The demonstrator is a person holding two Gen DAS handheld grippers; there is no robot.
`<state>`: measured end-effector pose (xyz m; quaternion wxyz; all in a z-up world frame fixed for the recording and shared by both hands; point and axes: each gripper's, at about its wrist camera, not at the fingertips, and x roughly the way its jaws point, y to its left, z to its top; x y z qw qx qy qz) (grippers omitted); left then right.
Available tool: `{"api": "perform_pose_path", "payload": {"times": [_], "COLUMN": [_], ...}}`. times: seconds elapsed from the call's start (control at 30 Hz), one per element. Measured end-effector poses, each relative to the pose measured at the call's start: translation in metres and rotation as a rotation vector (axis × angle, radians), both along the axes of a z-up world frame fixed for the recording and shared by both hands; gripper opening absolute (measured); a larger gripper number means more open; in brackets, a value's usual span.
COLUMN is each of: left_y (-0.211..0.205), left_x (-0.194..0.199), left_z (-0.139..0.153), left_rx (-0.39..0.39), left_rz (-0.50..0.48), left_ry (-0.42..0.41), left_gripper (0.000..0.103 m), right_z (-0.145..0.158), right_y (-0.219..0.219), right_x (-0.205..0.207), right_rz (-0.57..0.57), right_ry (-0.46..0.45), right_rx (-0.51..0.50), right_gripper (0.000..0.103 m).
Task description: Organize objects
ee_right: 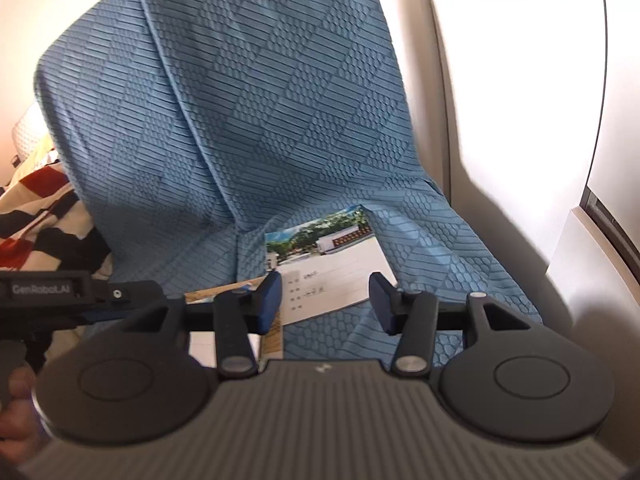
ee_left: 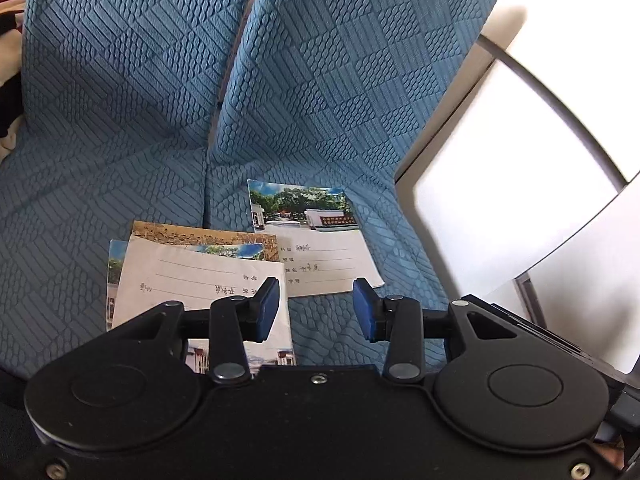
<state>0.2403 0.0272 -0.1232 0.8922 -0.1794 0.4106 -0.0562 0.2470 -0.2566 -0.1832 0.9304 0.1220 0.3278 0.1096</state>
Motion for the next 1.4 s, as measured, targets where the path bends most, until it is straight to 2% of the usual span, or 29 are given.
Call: {"api": "perform_pose_path", "payload": {"times": [0.53, 0.7, 0.87, 1.03, 1.13, 1.23, 1.4], "left_y": [0.005, 0.008, 0.01, 0.018, 0.021, 0.026, 0.025], "left_x": [0.1, 0.135, 0.168, 0.199, 0.207, 0.213, 0.218], "left_z": [-0.059, -0.082, -0.106, -0.133, -0.142, -0.148, -0.155], "left_rx": [0.049, 0.072, 0.033, -0.034, 0.018, -0.005, 0.009], "left_rz": [-0.024, -0.063, -0.096, -0.106, -0.098, -0.088, -0.083], "left_ry": [0.114, 0.135, 0.171, 0.232, 0.243, 0.267, 0.283], "left_gripper": [0.039, 0.039, 0.036, 0.033, 0.032, 0.032, 0.031], "right_z": [-0.066, -0.09, -0.115, -0.131, -0.138, -0.138, -0.138], "right_y": [0.001, 0.012, 0.02, 0.026, 0.026, 0.03, 0.033], "right_x": [0.085, 0.113, 0.134, 0.144, 0.148, 0.147, 0.148], "right_rz": [-0.024, 0.008, 0.036, 0.072, 0.084, 0.1, 0.11], "right_ry": [0.106, 0.104, 0.133, 0.139, 0.166, 0.147, 0.131], "right_rx": [-0.02, -0.051, -0.052, -0.07, -0.06, -0.091, -0.119], "right_gripper": [0.051, 0.05, 0.049, 0.048, 0.049, 0.049, 0.049]}}
